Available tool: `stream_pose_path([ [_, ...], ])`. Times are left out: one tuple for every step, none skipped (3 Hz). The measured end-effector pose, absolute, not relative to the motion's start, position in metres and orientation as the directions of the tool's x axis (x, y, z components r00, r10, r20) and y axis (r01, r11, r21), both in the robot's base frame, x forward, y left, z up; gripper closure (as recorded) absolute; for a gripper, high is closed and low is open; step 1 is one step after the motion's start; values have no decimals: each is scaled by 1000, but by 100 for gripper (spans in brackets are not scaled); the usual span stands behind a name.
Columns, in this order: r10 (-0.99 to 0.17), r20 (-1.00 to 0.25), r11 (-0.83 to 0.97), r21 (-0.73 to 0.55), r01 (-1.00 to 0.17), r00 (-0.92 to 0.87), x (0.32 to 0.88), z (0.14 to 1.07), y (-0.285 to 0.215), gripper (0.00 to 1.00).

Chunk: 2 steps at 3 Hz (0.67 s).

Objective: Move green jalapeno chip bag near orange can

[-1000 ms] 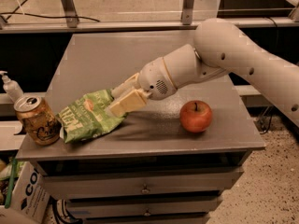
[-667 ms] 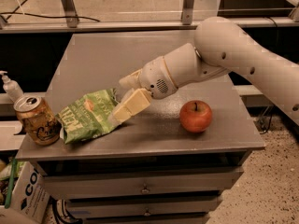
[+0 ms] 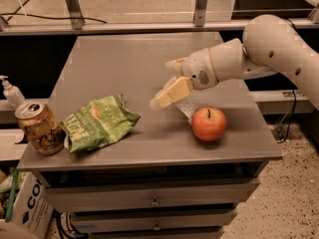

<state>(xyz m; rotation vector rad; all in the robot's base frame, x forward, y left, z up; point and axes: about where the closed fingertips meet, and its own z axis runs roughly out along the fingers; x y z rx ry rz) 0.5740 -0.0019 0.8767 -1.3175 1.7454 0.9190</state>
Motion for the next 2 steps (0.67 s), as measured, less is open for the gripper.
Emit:
stream_pose_path([
  [-400,-893,334,66,-940,-205,623,876,-42,0],
  [-398,-895,334,63,-941,-201,624,878,-41,0],
])
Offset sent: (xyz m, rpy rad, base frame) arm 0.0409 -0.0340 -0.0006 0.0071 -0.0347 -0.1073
